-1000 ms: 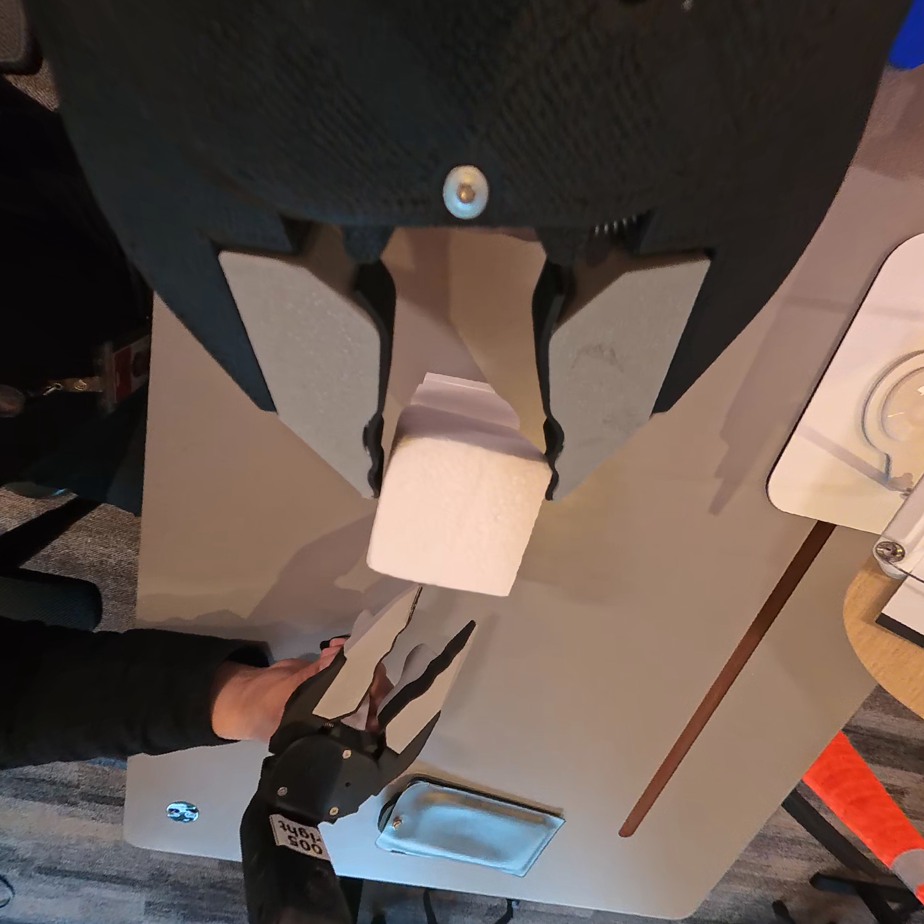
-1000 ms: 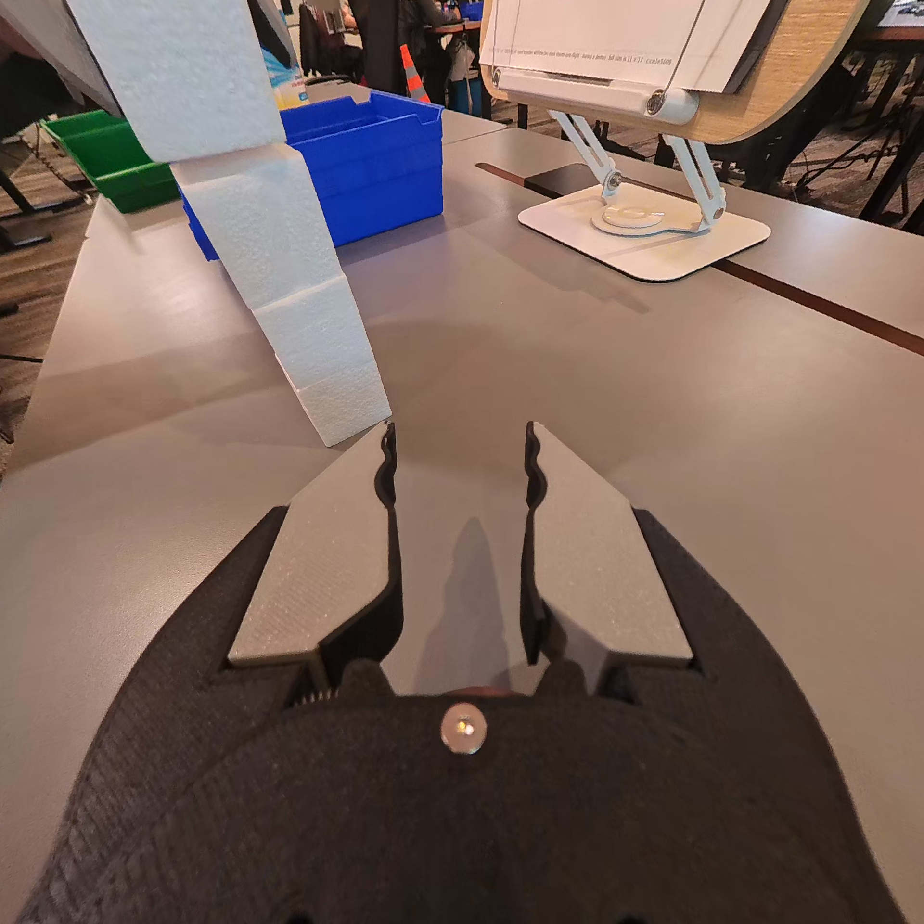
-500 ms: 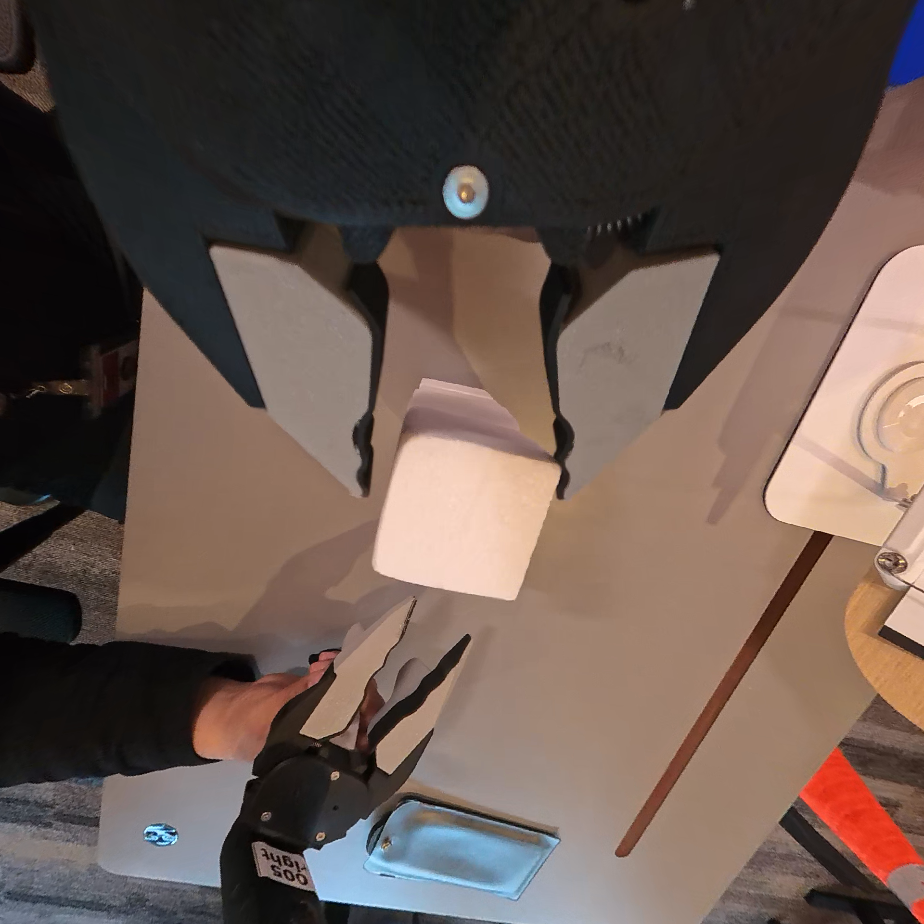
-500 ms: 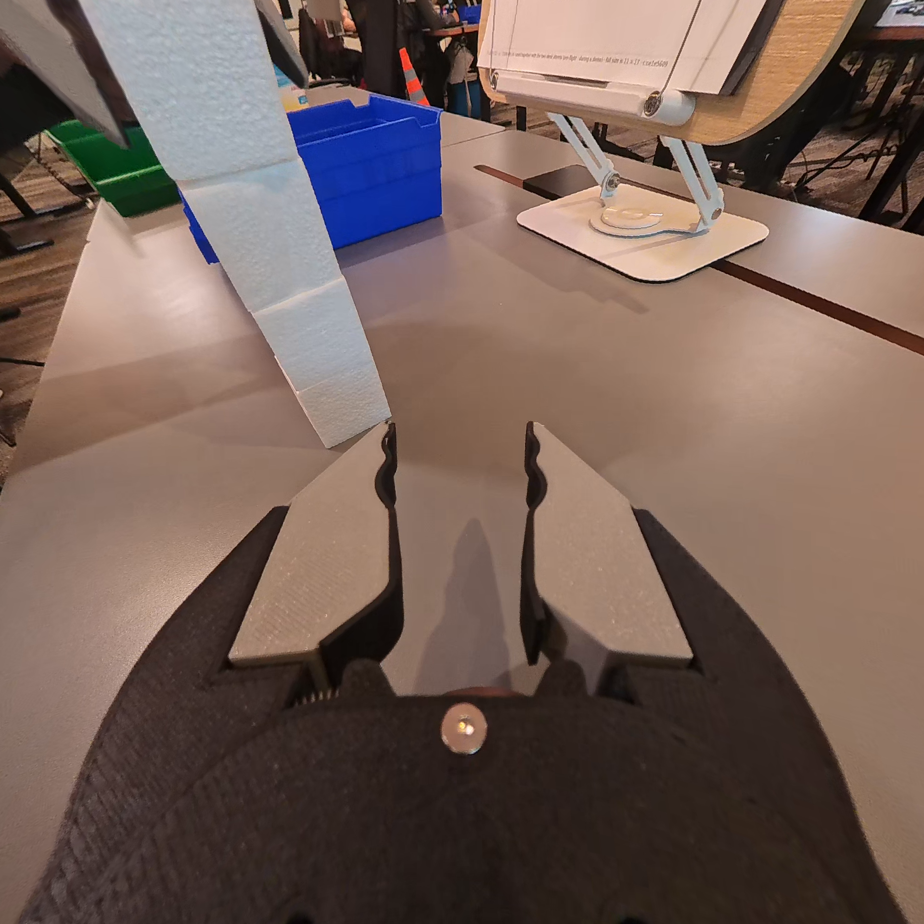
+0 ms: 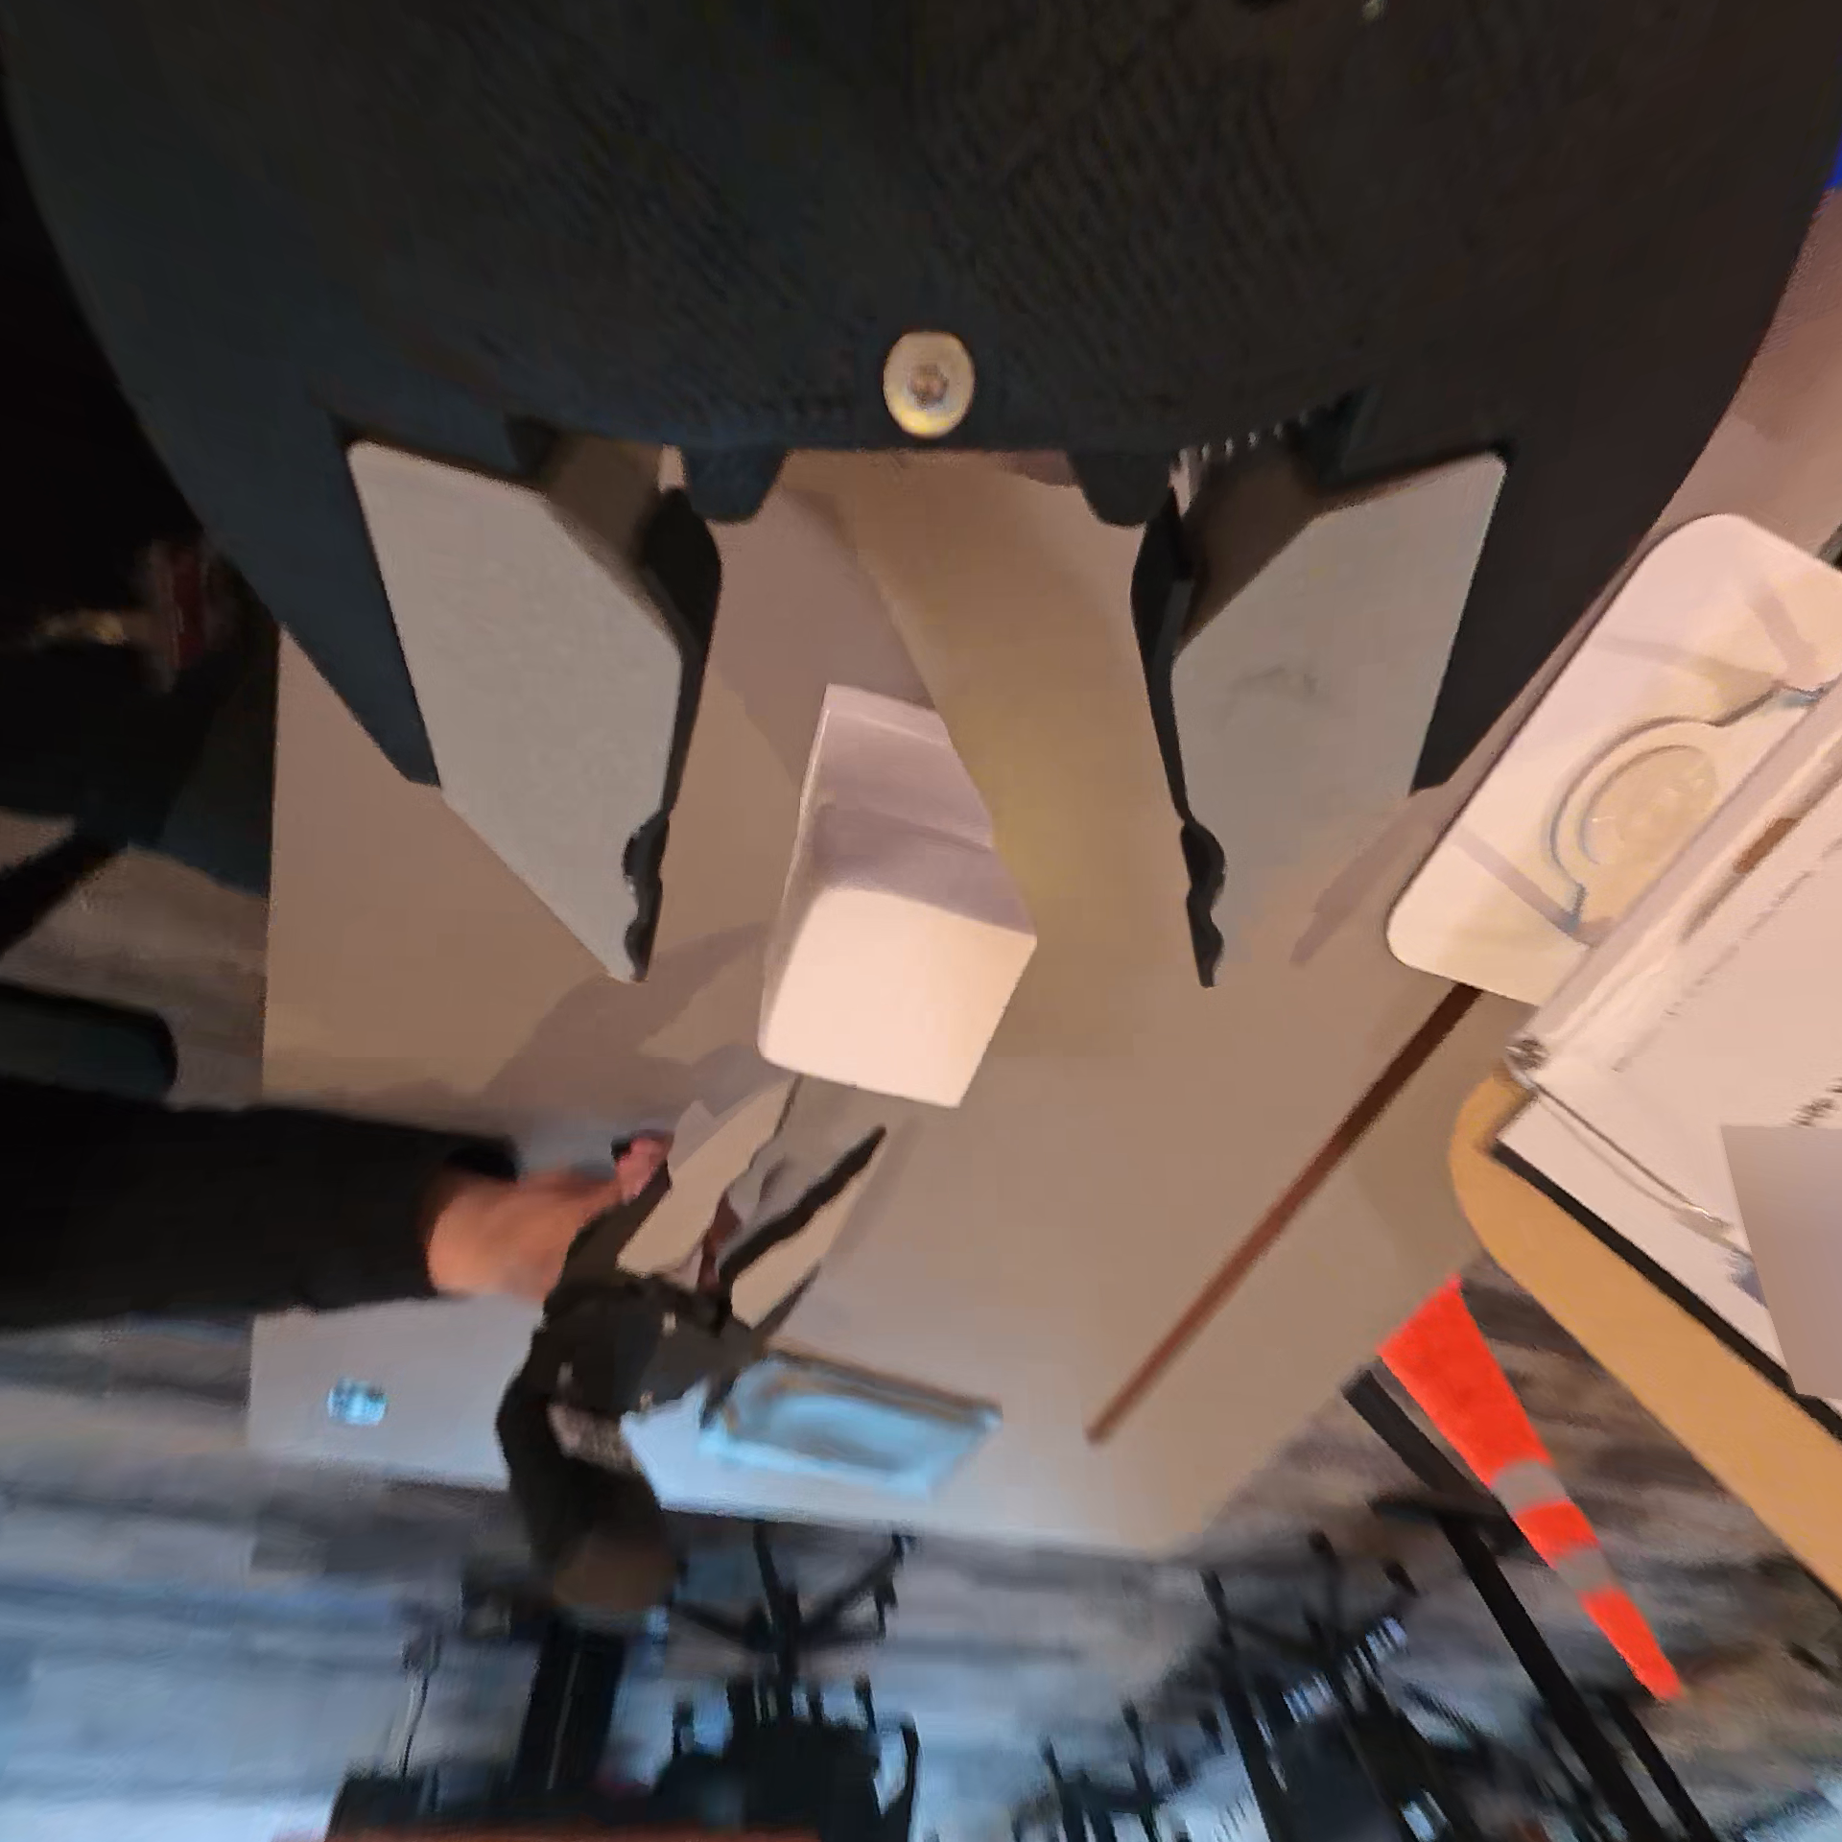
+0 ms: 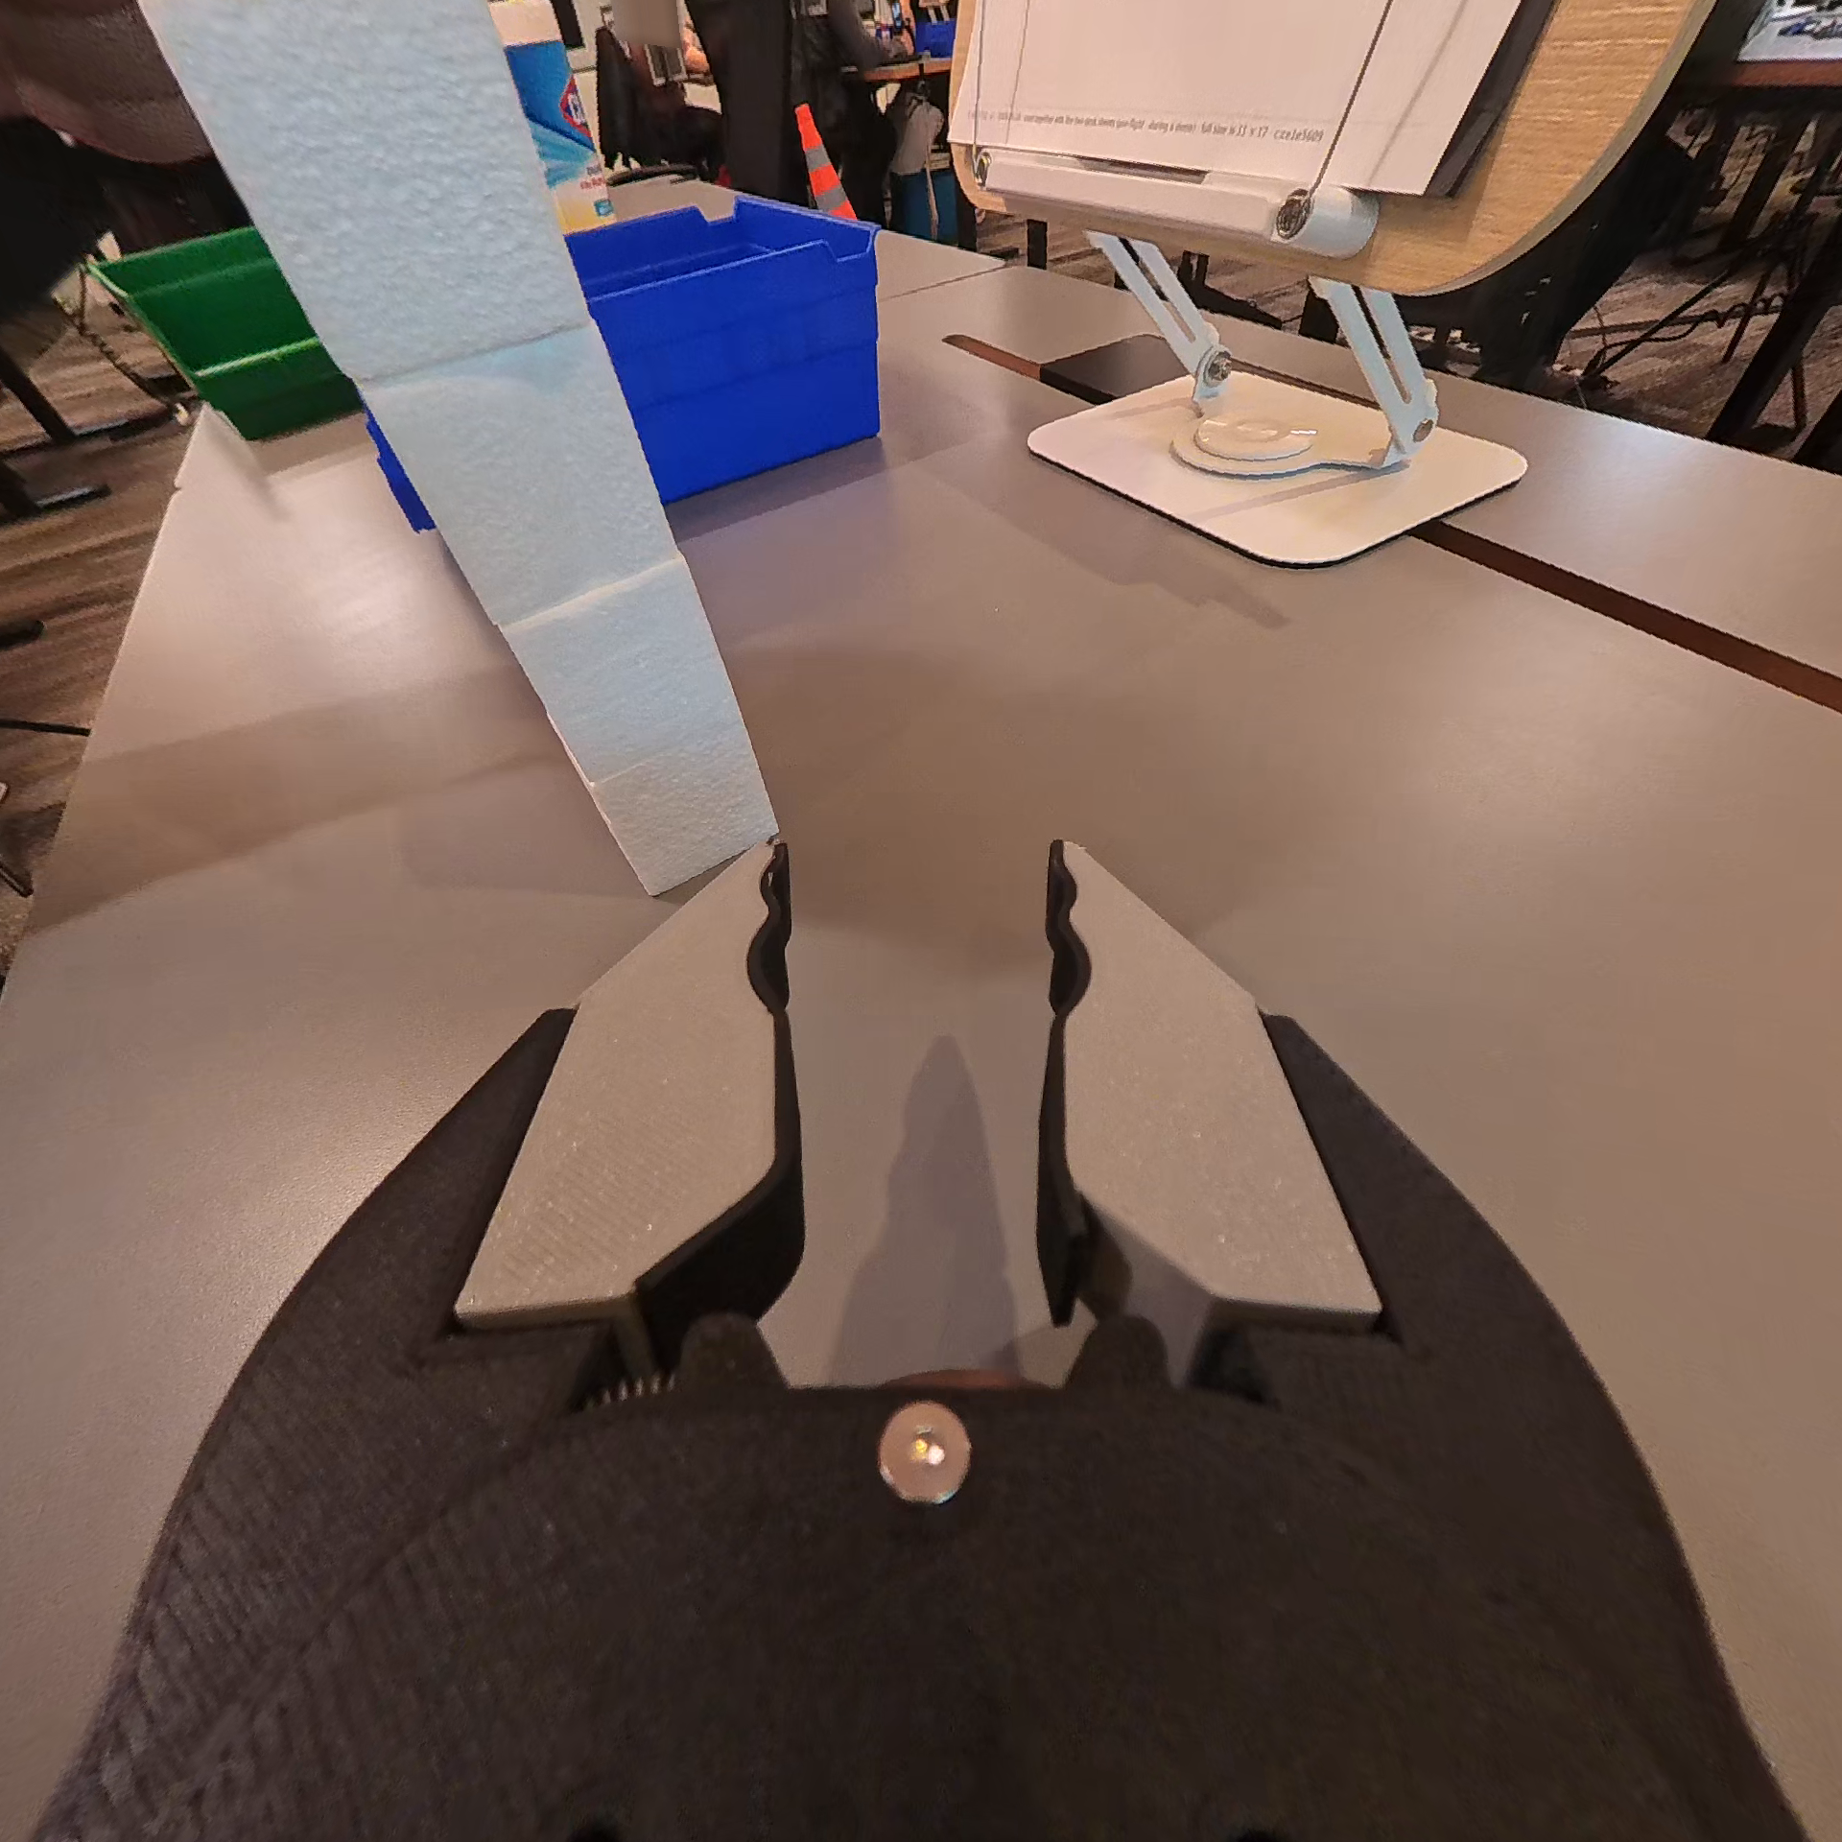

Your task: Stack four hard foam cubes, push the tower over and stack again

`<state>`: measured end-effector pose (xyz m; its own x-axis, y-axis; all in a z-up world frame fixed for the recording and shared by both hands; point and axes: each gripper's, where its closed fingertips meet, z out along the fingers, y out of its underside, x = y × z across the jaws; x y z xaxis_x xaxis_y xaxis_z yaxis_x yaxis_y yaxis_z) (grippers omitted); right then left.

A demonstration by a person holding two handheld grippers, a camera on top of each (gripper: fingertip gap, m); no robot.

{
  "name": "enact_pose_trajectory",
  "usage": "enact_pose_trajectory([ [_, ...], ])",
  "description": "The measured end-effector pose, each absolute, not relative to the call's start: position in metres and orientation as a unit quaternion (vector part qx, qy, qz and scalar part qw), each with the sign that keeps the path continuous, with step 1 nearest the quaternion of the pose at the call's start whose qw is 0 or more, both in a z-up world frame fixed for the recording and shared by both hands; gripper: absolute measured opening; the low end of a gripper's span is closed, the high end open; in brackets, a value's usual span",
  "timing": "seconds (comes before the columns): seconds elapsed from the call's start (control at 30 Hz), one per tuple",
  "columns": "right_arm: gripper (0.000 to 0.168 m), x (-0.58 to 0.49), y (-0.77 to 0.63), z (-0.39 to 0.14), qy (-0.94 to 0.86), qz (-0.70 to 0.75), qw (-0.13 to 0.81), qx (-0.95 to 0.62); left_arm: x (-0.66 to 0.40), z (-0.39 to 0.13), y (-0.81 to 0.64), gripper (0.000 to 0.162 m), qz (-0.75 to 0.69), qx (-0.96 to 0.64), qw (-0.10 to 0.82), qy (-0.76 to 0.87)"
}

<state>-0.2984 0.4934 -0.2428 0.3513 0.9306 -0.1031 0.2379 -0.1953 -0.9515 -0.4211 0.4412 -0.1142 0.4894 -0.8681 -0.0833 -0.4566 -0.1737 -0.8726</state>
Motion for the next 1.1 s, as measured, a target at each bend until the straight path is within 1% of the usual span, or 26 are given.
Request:
enact_pose_trajectory([
  [0.1,0.05,-0.299,0.493,-0.244,-0.433,0.37,0.464,-0.678,-0.441,-0.096,0.439,0.099,-0.233,-0.719,0.526,0.389],
  [0.17,0.05,-0.299,0.493,-0.245,-0.435,0.367,0.465,-0.678,-0.464,-0.104,0.439,0.09,-0.207,-0.735,0.559,0.323],
  [0.23,0.05,-0.298,0.494,-0.245,-0.435,0.365,0.467,-0.678,-0.489,-0.127,0.433,0.081,-0.181,-0.757,0.576,0.249],
  [0.3,0.05,-0.299,0.494,-0.246,-0.434,0.364,0.466,-0.679,-0.503,-0.162,0.422,0.065,-0.182,-0.779,0.565,0.199],
  [0.4,0.05,-0.301,0.495,-0.251,-0.436,0.362,0.461,-0.683,-0.513,-0.224,0.418,0.059,-0.167,-0.833,0.503,0.159],
  [0.43,0.05,-0.301,0.495,-0.252,-0.437,0.359,0.46,-0.685,-0.516,-0.239,0.419,0.055,-0.157,-0.846,0.486,0.152],
  [0.47,0.05,-0.302,0.495,-0.254,-0.439,0.355,0.459,-0.686,-0.516,-0.25,0.421,0.048,-0.152,-0.855,0.474,0.148],
  [0.5,0.05,-0.302,0.496,-0.256,-0.442,0.348,0.46,-0.687,-0.514,-0.256,0.424,0.037,-0.15,-0.858,0.469,0.145],
  [0.53,0.049,-0.301,0.497,-0.257,-0.445,0.34,0.462,-0.688,-0.51,-0.259,0.427,0.021,-0.153,-0.858,0.469,0.146],
  [0.57,0.049,-0.3,0.498,-0.257,-0.445,0.331,0.466,-0.689,-0.506,-0.259,0.429,0.0,-0.158,-0.855,0.471,0.15],
  [0.67,0.048,-0.289,0.506,-0.253,-0.432,0.304,0.484,-0.698,-0.493,-0.248,0.438,0.0,-0.172,-0.843,0.488,0.148],
  [0.87,0.047,-0.238,0.532,-0.233,-0.367,0.234,0.539,-0.721,-0.455,-0.196,0.446,0.001,-0.219,-0.802,0.529,0.169],
  [1.0,0.046,-0.2,0.545,-0.213,-0.307,0.235,0.571,-0.725,-0.437,-0.174,0.452,0.002,-0.213,-0.793,0.539,0.19],
  [1.1,0.046,-0.176,0.549,-0.202,-0.268,0.247,0.587,-0.723,-0.418,-0.169,0.455,0.003,-0.212,-0.792,0.531,0.212],
])
